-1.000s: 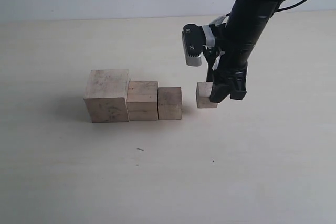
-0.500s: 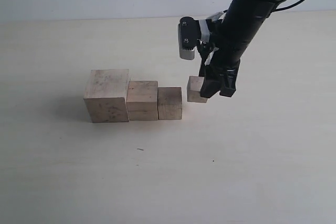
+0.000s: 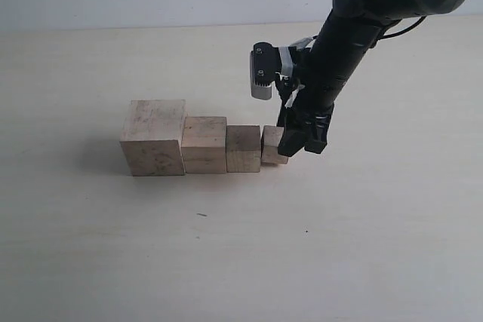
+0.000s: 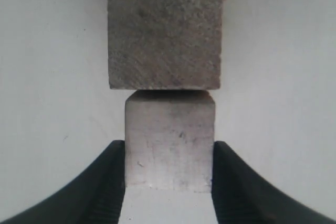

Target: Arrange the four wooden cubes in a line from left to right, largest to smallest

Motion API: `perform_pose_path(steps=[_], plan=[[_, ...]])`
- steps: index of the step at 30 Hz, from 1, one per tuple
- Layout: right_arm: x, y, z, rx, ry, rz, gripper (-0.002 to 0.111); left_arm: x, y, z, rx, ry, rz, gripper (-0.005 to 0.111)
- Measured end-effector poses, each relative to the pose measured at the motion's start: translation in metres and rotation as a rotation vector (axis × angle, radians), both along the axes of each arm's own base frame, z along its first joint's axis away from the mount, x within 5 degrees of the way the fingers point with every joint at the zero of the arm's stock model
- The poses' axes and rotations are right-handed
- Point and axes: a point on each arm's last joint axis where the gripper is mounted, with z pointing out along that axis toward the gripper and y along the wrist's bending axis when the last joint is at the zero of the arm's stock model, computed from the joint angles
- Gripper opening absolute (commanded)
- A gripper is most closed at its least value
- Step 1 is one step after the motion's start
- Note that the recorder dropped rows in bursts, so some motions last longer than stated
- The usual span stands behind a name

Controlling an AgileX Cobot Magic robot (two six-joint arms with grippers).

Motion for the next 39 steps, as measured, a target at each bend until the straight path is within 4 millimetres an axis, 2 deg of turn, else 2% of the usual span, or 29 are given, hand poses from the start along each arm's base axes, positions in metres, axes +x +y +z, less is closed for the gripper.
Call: perform_pose_path(steps=[16, 22, 27, 30, 33, 39], plan=[[0.0007, 0.0001, 0.0, 0.002, -0.01, 0.006, 0.001, 0.0, 0.0, 0.0, 0.0, 0.0, 0.0, 0.0], [0.0007, 0.0001, 0.0, 0.001, -0.007, -0.006, 0.024, 0.0, 0.0, 0.0, 0.0, 0.0, 0.0, 0.0], [0.0007, 0.0001, 0.0, -0.001, -0.001, -0.021, 0.053, 0.0, 0.0, 0.0, 0.0, 0.0, 0.0, 0.0], [0.0007, 0.0001, 0.0, -0.003, 0.004, -0.038, 0.065, 0.0, 0.0, 0.0, 0.0, 0.0, 0.0, 0.0], [0.0012, 0.0004, 0.0, -0.001, 0.007, -0.064, 0.069, 0.0, 0.0, 0.0, 0.0, 0.0, 0.0, 0.0], [0.0018, 0.0004, 0.0079, 0.01, -0.008, -0.107, 0.069, 0.0, 0.0, 0.0, 0.0, 0.0, 0.0, 0.0]])
